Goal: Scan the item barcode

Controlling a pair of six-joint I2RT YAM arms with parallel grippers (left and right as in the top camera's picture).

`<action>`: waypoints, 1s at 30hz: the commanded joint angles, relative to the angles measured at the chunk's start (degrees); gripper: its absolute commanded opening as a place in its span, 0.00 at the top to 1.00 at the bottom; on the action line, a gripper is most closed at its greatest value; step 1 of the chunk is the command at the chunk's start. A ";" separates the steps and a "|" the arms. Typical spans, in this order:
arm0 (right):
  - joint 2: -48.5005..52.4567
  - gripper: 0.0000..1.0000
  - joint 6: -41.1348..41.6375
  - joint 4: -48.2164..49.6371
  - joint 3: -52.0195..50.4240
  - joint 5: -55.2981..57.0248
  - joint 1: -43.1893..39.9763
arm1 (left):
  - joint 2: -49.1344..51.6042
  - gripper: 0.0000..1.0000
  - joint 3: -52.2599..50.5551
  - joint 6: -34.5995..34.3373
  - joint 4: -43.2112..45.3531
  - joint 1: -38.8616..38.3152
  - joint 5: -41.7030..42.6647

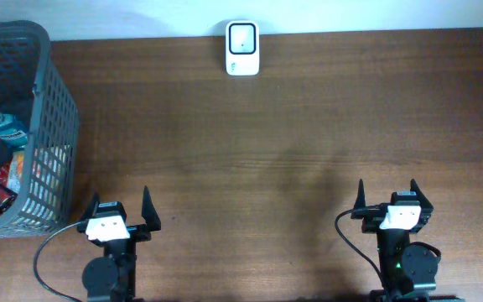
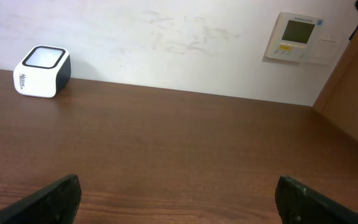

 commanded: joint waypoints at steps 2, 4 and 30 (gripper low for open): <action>-0.33 0.02 -0.37 -0.11 -0.52 1.11 0.48 | -0.33 0.01 -0.15 1.14 -0.26 0.13 1.07; -0.33 0.02 -0.37 -0.11 -0.52 1.11 0.48 | -0.33 0.01 -0.15 1.14 -0.28 0.13 1.07; -0.33 0.02 -0.37 -0.11 -0.52 1.11 0.48 | -0.33 0.01 -0.15 1.03 1.01 0.13 4.11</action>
